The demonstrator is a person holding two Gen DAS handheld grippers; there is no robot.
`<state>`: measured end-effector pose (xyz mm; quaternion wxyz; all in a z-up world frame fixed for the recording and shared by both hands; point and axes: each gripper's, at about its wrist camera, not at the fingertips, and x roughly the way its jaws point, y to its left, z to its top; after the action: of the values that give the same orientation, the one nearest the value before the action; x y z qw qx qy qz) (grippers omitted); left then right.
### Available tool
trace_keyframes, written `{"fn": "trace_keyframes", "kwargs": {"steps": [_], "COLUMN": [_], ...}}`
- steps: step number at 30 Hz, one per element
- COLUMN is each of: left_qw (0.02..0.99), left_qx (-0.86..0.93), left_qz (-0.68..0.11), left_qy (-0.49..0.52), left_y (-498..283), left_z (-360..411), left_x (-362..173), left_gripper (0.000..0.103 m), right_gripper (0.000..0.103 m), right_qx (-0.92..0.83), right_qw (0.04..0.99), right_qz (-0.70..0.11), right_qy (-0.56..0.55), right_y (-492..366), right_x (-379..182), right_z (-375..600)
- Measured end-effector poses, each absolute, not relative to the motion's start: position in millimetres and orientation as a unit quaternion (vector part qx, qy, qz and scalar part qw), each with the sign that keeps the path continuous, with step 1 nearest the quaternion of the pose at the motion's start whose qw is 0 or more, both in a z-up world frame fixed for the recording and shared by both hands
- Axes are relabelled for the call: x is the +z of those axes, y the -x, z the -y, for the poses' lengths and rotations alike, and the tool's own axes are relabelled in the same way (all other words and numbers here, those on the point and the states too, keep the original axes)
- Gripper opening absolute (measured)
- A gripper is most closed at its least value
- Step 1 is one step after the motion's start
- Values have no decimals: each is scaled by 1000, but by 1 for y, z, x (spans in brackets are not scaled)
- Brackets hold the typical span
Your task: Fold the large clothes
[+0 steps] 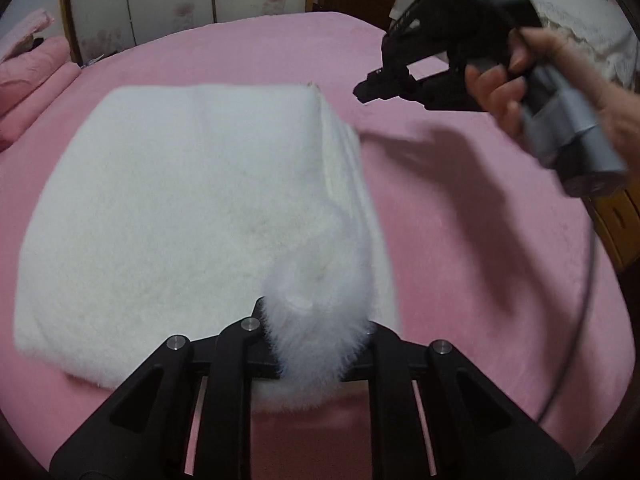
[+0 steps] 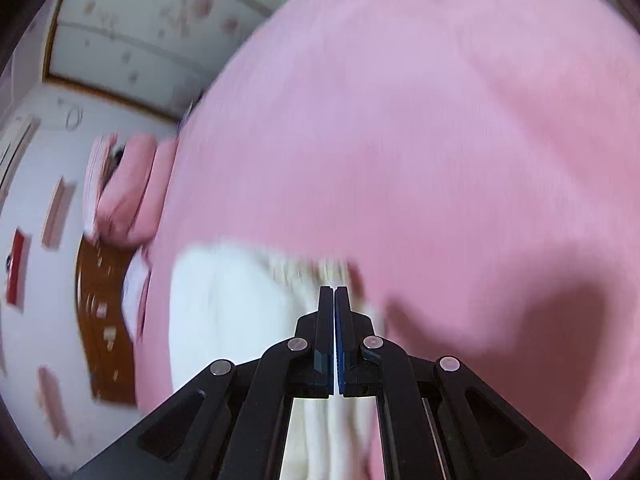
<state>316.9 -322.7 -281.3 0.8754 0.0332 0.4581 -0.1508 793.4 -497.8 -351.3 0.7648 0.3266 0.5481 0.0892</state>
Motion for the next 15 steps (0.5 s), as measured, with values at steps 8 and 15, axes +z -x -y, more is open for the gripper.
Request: {"fn": "trace_keyframes", "kwargs": {"steps": [8, 15], "left_qw": [800, 739], "left_qx": [-243, -200], "left_qz": [-547, -628], "left_qy": [47, 138], "left_y": [-335, -351], "left_z": [285, 218], "left_x": [-268, -241], "left_gripper": [30, 77], "right_gripper": [46, 51], "right_qx": [201, 159], "right_qw": [703, 715], "right_qz": [-605, -647], "right_qy": [-315, -213], "right_y": [-755, -727], "right_x": [-347, -354], "right_z": [438, 392]}}
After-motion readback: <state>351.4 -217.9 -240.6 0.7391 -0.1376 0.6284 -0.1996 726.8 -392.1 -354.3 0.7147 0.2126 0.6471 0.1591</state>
